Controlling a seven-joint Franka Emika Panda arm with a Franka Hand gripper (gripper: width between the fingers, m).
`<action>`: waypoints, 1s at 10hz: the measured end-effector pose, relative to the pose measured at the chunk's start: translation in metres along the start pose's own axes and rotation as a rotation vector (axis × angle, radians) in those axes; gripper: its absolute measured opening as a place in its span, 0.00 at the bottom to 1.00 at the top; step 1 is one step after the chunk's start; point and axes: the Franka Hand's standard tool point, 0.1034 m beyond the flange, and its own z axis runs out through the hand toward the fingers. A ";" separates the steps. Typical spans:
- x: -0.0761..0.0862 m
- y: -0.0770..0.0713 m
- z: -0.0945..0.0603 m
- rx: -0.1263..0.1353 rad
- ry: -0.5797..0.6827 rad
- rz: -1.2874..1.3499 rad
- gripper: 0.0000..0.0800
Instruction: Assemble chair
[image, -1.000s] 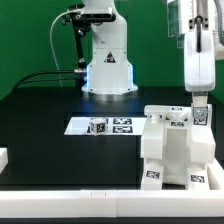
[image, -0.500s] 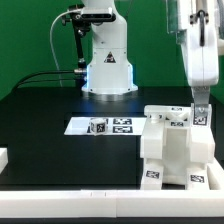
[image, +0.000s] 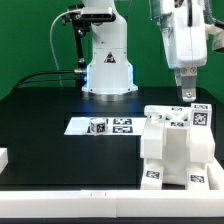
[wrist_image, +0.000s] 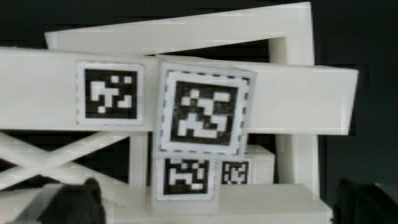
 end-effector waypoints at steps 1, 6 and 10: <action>0.000 0.000 0.000 -0.001 0.001 -0.004 0.81; 0.048 0.013 -0.019 0.007 -0.019 -0.371 0.81; 0.055 0.010 -0.020 0.016 -0.010 -0.704 0.81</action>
Offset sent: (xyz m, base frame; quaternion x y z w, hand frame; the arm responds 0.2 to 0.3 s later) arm -0.0330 -0.0319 0.0066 0.0099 -0.0219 -0.0420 0.9988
